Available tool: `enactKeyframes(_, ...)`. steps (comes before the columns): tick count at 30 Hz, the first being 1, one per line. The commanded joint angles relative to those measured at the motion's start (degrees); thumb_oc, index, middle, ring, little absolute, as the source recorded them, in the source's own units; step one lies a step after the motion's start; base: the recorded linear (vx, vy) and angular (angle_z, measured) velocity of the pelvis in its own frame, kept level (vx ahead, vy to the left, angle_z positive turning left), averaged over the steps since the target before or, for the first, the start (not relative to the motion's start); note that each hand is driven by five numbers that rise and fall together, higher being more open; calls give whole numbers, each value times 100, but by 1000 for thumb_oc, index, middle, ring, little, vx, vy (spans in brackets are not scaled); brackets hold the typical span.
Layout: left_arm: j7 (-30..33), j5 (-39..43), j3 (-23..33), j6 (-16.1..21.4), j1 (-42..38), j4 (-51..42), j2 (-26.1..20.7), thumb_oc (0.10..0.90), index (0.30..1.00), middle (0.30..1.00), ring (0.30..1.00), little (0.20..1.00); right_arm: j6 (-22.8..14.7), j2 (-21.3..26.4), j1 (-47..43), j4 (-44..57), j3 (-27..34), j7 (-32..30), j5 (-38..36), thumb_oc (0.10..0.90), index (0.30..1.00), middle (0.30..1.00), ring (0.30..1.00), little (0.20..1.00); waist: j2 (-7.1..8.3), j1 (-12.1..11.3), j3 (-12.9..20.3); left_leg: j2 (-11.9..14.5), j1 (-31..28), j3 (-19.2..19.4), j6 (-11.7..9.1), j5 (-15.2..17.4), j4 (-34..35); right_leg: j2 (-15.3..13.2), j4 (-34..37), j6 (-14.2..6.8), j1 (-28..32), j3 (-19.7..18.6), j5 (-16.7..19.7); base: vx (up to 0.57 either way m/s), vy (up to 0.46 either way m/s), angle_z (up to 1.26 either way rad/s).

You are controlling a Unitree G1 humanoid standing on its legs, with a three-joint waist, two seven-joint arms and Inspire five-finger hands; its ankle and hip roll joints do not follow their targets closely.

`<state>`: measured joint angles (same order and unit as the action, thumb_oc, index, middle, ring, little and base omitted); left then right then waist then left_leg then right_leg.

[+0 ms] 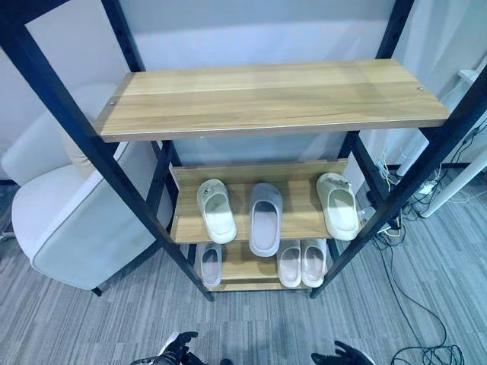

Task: Arrange the slippers neatly on the shoe rack.

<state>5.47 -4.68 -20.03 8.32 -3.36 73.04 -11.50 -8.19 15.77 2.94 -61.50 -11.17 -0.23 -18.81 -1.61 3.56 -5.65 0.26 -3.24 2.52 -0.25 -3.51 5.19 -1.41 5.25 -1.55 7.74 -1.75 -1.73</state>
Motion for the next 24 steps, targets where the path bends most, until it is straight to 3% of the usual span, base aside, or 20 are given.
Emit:
enactKeyframes(1,22,-176,-79,111,-252,238,30,800,900,900,900,900,-322,156,68,593,-250,51,311,800,900,900,900,900,134,-150,285,-5,-51,1,-130,412,-65,-303,-189,-556,-229,82,5,0,0,0)
enactKeyframes(3,30,-257,-114,119,-200,200,62,800,900,900,900,900,-395,206,178,1385,-464,139,420,800,900,900,900,900,155,-167,281,-7,-91,-9,-124,416,-38,-296,-151,-557,-211,82,15,0,0,0)
enactKeyframes(10,24,-450,-139,99,-182,284,59,800,900,900,900,900,-420,305,46,2690,-1111,527,460,800,900,900,900,900,217,-247,268,2,-24,-69,-155,378,-19,-276,-68,-567,-228,203,49,-17,-8,3)
enactKeyframes(17,21,-620,-187,122,-293,313,51,800,900,900,900,900,-431,850,-262,4421,-1631,1052,315,800,900,900,900,900,307,-326,250,-23,176,-149,-221,314,-19,-283,-25,-597,-298,362,50,-40,-12,19)
enactKeyframes(24,-173,-685,-266,69,-377,326,70,800,900,900,900,900,-202,1629,-848,5961,-2223,1827,-158,800,900,900,900,900,357,-397,242,-7,115,-206,-242,326,-19,-267,-25,-584,-217,449,14,8,2,3)
